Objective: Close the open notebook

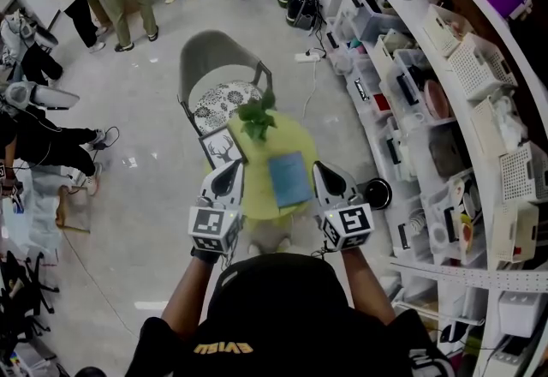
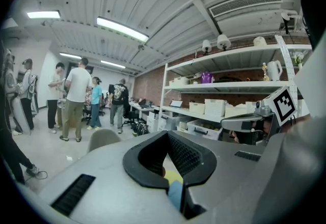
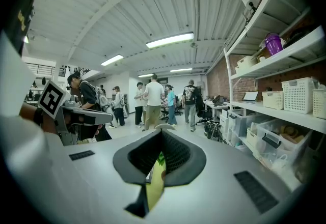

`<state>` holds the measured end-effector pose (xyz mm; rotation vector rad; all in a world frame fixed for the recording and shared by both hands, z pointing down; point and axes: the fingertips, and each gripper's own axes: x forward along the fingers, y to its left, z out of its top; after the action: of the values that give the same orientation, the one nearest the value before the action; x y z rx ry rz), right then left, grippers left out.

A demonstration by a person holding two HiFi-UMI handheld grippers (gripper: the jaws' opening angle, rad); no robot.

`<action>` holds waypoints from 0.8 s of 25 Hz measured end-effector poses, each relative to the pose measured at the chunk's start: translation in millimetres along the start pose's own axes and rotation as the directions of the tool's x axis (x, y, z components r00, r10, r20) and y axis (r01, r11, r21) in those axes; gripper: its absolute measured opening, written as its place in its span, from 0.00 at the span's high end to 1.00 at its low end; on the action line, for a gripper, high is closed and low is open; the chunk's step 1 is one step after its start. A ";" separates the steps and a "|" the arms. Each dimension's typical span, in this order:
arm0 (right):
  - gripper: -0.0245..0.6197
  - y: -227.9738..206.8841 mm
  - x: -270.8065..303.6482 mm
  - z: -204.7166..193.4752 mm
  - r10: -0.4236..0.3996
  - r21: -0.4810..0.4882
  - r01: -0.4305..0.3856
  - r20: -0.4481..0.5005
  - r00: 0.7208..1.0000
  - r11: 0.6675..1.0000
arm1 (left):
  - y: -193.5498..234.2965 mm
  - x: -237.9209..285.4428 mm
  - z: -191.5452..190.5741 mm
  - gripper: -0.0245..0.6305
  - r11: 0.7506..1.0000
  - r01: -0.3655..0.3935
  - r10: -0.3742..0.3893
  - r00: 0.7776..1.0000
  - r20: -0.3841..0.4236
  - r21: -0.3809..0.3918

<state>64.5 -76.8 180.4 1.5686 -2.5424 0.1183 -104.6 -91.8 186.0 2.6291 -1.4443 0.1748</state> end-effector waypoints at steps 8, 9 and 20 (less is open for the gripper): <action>0.96 -3.7 -3.3 -4.1 -0.004 -0.013 0.004 -0.016 1.000 1.000 | -2.8 1.0 -2.1 0.94 1.000 -0.002 0.002 1.000 -0.006 -0.006; 0.96 -4.0 -4.2 -4.9 -0.003 -0.013 0.002 -0.018 1.000 1.000 | -3.9 0.7 -1.7 0.94 1.000 -0.002 0.002 1.000 -0.007 -0.008; 0.96 -1.6 -7.6 -5.8 0.004 -0.019 -0.004 -0.012 1.000 1.000 | -5.8 -8.4 -6.3 0.94 1.000 -0.015 0.015 1.000 -0.011 -0.007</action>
<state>69.9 -70.0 184.9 1.5515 -2.5304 0.1031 -104.4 -80.7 190.4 2.6083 -1.4582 0.1842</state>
